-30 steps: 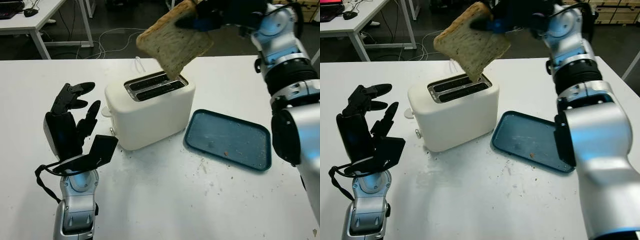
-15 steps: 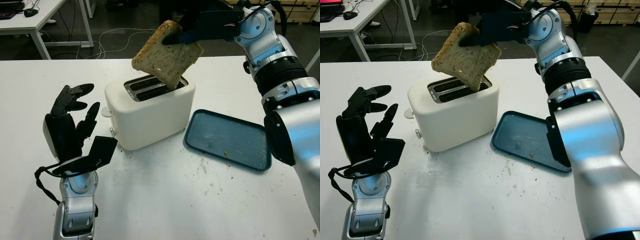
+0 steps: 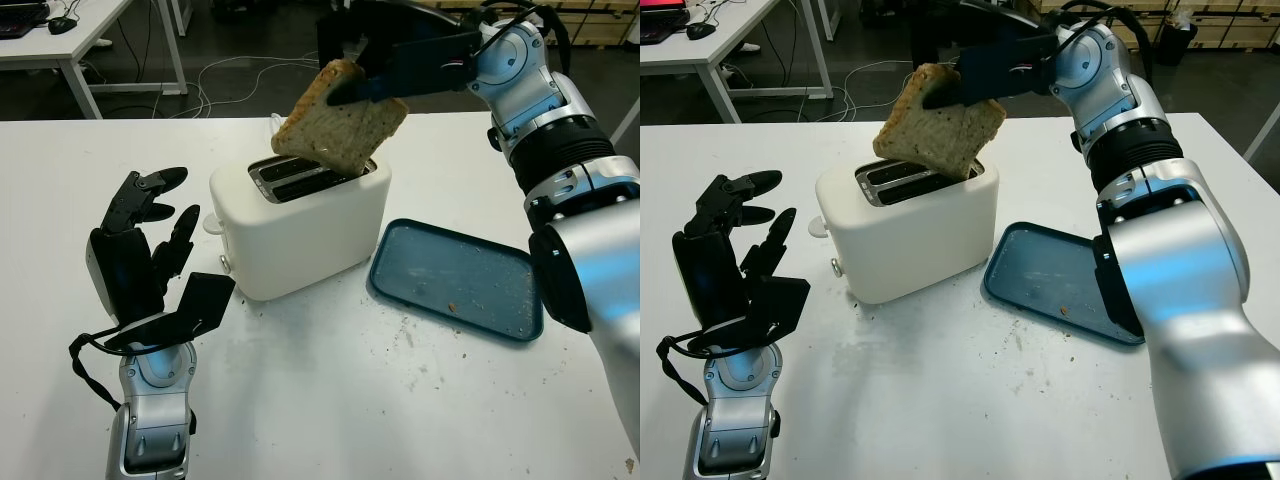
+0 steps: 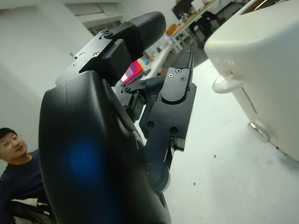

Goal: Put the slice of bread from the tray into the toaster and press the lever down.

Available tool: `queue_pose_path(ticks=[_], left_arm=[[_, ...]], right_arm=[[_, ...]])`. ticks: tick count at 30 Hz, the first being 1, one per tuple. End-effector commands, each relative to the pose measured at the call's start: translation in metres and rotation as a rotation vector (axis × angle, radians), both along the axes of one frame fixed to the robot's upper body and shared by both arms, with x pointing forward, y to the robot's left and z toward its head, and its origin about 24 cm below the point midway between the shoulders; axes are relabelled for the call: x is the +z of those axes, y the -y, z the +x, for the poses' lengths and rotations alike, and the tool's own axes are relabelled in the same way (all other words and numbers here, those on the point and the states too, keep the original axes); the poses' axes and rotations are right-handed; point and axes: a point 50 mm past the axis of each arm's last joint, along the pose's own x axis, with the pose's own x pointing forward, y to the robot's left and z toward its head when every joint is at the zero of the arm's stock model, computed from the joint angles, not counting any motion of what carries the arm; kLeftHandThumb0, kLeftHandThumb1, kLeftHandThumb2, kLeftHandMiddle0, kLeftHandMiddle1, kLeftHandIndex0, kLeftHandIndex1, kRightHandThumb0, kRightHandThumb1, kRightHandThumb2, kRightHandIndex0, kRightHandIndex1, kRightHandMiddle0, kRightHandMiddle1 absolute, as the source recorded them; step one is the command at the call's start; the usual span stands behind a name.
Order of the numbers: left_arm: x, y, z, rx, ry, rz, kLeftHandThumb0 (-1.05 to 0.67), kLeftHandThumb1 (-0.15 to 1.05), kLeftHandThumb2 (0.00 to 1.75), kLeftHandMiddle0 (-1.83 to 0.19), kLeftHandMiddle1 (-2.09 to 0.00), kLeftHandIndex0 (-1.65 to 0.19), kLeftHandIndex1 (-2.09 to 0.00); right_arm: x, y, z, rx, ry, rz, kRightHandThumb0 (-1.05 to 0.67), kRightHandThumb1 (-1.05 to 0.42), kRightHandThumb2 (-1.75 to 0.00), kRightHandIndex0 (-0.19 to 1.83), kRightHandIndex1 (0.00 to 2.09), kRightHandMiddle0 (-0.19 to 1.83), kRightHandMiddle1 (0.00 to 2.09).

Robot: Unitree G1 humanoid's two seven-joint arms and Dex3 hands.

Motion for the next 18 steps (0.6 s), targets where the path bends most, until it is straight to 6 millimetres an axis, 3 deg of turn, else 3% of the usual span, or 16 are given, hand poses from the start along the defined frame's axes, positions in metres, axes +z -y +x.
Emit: queue_pose_path(ticks=[1,8,18], left_arm=[[0.0016,0.0003,-0.0005,0.01,0.008,0.004,-0.17,0.87,0.0,-0.55,-1.22,-0.7,-0.63],[0.0019,0.0006,0.0003,0.003,0.011,0.008,-0.18,0.87,0.0,-0.57,-1.23,-0.71,-0.62],[0.0034,0.0017,0.0017,-0.001,0.014,0.01,-0.19,0.87,0.0,-0.56,-1.25,-0.71,-0.62]], right_arm=[[-0.0059,0.0046,-0.0002,-0.002,-0.013,-0.038,-0.46,-0.92,-0.3,1.14,1.75,0.94,1.75],[-0.0149,0.0085,-0.001,0.002,-0.024,-0.131,-0.47,-0.92,-0.29,1.15,1.75,0.94,1.75],[-0.0087,0.0008,-0.0067,0.082,-0.027,-0.227,-0.47,-0.92,-0.26,1.15,1.75,0.93,1.75]])
